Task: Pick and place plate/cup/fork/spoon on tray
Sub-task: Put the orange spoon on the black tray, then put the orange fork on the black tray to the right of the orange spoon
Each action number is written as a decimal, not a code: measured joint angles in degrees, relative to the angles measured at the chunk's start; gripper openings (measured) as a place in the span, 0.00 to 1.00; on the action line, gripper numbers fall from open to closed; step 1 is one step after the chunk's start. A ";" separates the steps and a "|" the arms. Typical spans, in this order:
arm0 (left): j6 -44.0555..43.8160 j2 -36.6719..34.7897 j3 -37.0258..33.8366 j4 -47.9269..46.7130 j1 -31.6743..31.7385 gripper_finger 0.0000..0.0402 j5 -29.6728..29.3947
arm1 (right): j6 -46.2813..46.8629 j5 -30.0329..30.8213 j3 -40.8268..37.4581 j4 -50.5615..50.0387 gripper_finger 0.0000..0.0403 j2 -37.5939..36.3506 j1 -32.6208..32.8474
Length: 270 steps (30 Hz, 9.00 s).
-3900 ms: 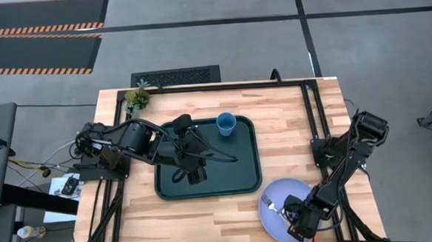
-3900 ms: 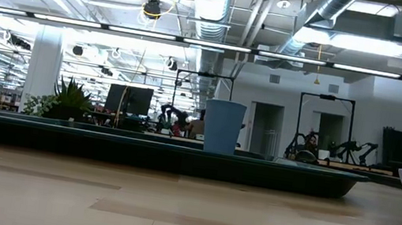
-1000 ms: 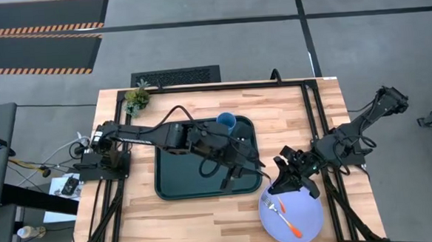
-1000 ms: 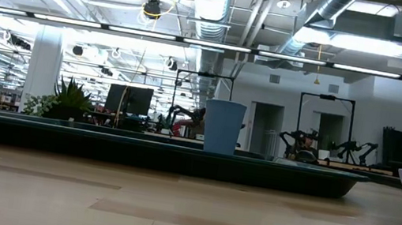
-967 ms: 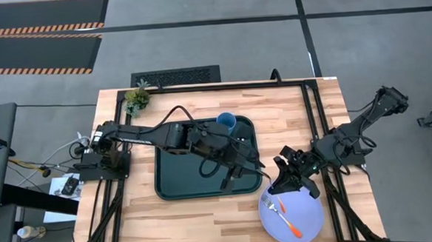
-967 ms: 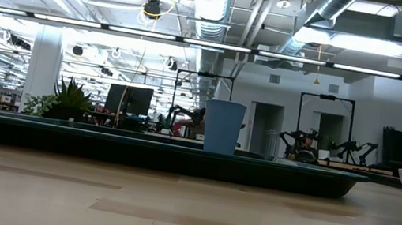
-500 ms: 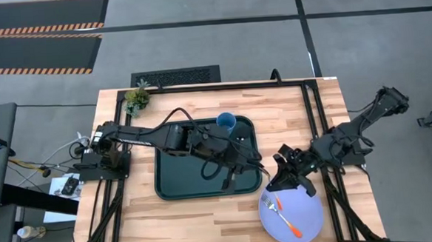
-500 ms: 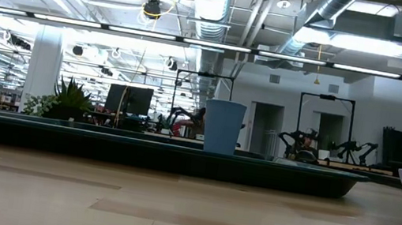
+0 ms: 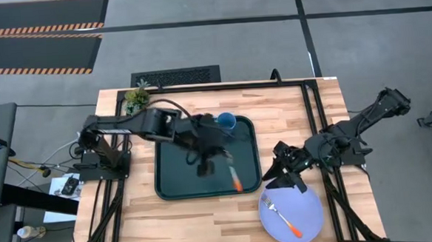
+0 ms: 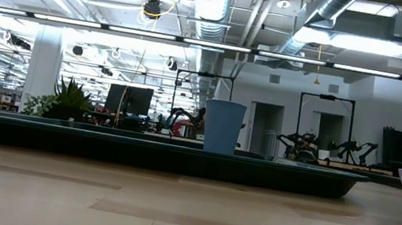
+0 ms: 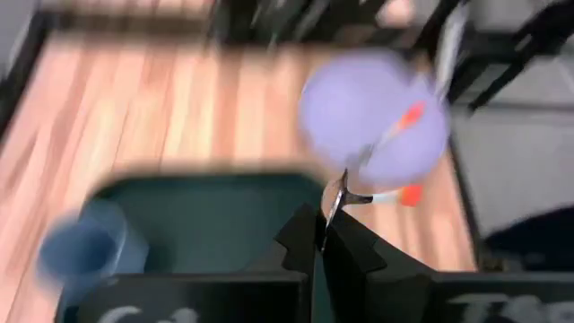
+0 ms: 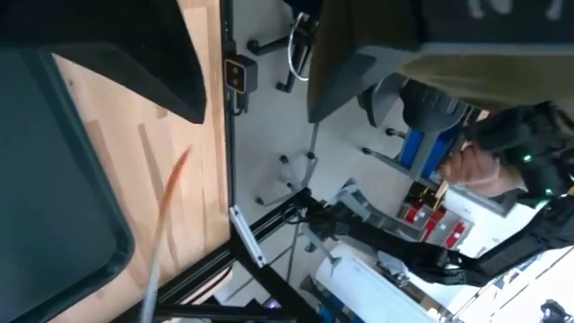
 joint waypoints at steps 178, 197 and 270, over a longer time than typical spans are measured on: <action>-16.83 -38.66 -50.73 22.94 19.53 0.26 -5.02 | 29.90 1.79 -4.47 -38.41 0.34 32.04 4.14; -25.23 -37.98 -50.73 27.72 19.53 0.26 -5.35 | 27.34 4.78 1.76 -52.33 0.01 27.29 4.35; -46.29 -1.48 -50.71 70.64 6.22 0.24 -5.87 | -3.31 16.57 16.09 -46.68 0.02 25.70 -10.76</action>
